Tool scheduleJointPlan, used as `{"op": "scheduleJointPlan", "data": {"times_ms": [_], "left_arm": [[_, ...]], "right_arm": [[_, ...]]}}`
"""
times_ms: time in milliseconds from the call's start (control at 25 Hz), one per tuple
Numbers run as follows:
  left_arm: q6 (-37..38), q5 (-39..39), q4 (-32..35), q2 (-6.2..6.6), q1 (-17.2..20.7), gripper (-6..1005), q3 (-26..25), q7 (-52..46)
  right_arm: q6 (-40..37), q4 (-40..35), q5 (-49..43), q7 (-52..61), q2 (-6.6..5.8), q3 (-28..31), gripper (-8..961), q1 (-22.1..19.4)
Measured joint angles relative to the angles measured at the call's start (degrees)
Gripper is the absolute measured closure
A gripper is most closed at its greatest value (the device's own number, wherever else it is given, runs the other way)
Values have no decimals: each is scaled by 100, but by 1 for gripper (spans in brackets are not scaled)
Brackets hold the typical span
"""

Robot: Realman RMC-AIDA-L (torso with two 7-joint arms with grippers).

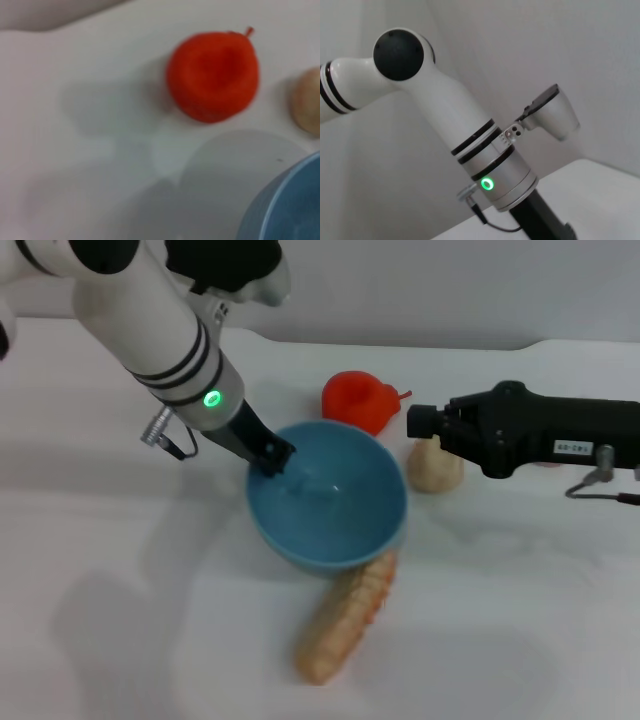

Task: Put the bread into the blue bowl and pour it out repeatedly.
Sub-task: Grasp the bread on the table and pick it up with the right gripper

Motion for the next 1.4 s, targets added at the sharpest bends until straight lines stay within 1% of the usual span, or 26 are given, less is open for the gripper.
{"op": "scheduleJointPlan", "data": {"times_ms": [160,360,480,560,680,840,920,1000,1120,1280,1360,1400], "left_arm": [[75,-166,-28,-2,-3,1000,47,-10],[258,-186,-43,22,58,999,2,-51],[474,-121,-43,32,97,999,-95,-59],[626,-68,-44,36,115,998,-264,-62],[774,-55,-44,48,157,998,-527,-34],[834,-54,-44,54,180,998,-674,-7],[865,-55,-44,56,185,998,-675,-6],[874,-55,-44,61,186,999,-666,-5],[882,-56,-44,62,185,999,-640,-3],[894,-56,-45,62,185,999,-630,1],[895,-56,-50,61,187,998,-629,5],[897,-56,-50,60,187,998,-627,6]], "right_arm": [[427,328,37,-196,7,-134,930,108],[686,572,30,-219,0,-200,955,87],[700,605,0,-157,-7,-317,918,46],[732,701,-110,18,-21,-416,893,64],[876,826,-617,477,-30,-533,856,138],[1385,882,-1607,1654,-15,-853,794,288],[1569,962,-1836,2272,-17,-952,745,387],[1699,1094,-1923,2804,-24,-973,695,495],[1743,1291,-1937,3296,-29,-949,621,615],[1702,1485,-1950,4058,-37,-970,554,787],[1671,1486,-1980,4208,-39,-1027,521,820],[1670,1479,-2036,4267,-40,-1051,521,833]]}}
